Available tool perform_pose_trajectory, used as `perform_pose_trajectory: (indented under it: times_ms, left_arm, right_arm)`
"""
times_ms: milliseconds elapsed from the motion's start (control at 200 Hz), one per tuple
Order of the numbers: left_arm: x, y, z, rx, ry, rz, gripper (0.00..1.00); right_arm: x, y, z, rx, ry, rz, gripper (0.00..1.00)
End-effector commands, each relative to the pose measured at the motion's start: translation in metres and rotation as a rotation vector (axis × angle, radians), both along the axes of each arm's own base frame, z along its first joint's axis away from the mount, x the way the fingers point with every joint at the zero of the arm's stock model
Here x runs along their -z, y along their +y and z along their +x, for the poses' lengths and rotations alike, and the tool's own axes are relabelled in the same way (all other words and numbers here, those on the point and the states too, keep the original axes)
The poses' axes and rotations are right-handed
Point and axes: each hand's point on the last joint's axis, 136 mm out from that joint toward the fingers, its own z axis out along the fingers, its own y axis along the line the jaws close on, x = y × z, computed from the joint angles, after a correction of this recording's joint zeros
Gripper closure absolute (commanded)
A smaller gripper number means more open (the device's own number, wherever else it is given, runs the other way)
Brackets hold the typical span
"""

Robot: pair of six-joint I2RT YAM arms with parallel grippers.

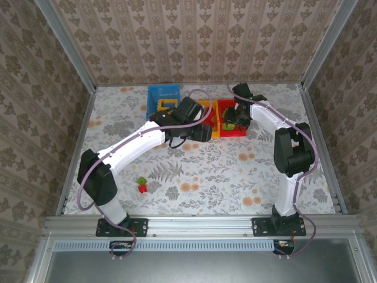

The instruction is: Sort the legos into containers by color

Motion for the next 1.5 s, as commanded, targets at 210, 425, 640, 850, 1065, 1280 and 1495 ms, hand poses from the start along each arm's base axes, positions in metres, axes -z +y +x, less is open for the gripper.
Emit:
perform_pose_trajectory:
  times_ms: [210,425,640,850,1065,1280,1495]
  left_arm:
    - [0.027,0.113,-0.056,-0.313,0.141,0.226,0.27]
    - [0.051,0.205,-0.131,-0.544,0.298,0.408,0.22]
    - [0.088,0.24,-0.171,-0.614,0.404,0.476,0.17]
    - [0.121,0.248,-0.173,-0.672,0.461,0.484,0.15]
    - [0.145,0.241,-0.157,-0.692,0.481,0.378,0.22]
    - [0.165,0.247,-0.154,-0.692,0.497,0.364,0.37]
    - [0.172,0.244,-0.151,-0.672,0.491,0.355,0.53]
  right_arm:
    - [-0.057,0.017,-0.014,-0.076,-0.113,-0.025,0.34]
    - [-0.113,0.093,-0.076,-0.388,-0.344,0.06,0.27]
    - [-0.102,0.194,-0.207,-0.896,-0.306,0.388,0.18]
    - [-0.089,0.215,-0.267,-1.062,-0.195,0.499,0.18]
    - [-0.09,0.215,-0.269,-1.065,-0.19,0.487,0.18]
    - [-0.089,0.217,-0.266,-1.049,-0.184,0.485,0.18]
    - [-0.087,0.217,-0.263,-1.042,-0.177,0.475,0.18]
